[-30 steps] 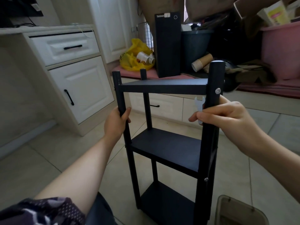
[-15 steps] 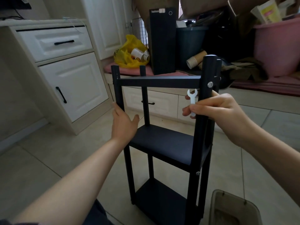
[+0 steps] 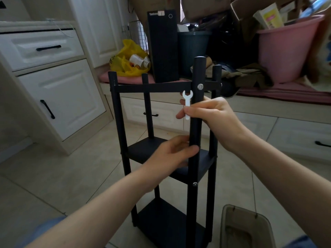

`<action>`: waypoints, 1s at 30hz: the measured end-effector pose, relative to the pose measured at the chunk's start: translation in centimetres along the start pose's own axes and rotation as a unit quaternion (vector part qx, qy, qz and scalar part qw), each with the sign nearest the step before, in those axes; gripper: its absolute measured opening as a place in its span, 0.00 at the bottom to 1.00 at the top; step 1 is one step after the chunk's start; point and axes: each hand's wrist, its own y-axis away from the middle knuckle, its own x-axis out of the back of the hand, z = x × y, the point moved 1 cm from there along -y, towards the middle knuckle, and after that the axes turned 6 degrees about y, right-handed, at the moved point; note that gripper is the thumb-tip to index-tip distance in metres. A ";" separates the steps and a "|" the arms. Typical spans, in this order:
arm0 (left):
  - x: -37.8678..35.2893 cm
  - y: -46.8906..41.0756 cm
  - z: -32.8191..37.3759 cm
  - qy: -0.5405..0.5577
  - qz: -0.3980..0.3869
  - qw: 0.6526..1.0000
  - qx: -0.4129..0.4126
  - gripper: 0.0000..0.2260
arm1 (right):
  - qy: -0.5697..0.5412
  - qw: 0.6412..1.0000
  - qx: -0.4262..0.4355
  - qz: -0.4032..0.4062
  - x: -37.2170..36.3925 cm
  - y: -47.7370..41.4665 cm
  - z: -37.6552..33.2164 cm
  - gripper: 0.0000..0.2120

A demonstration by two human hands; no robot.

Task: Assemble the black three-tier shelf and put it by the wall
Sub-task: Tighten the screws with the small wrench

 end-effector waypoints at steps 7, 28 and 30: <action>-1.5 0.3 0.0 -0.033 0.014 0.998 -0.057 0.09 | -0.021 1.000 0.020 -0.008 -1.2 -0.4 -0.1 0.10; -0.3 1.2 1.2 0.109 -0.089 0.990 -0.015 0.15 | 0.028 0.994 0.094 0.051 -1.2 0.3 -1.2 0.10; -0.4 1.3 1.5 0.110 -0.095 0.989 -0.013 0.16 | 0.029 0.993 0.104 0.046 -1.1 0.3 -1.5 0.10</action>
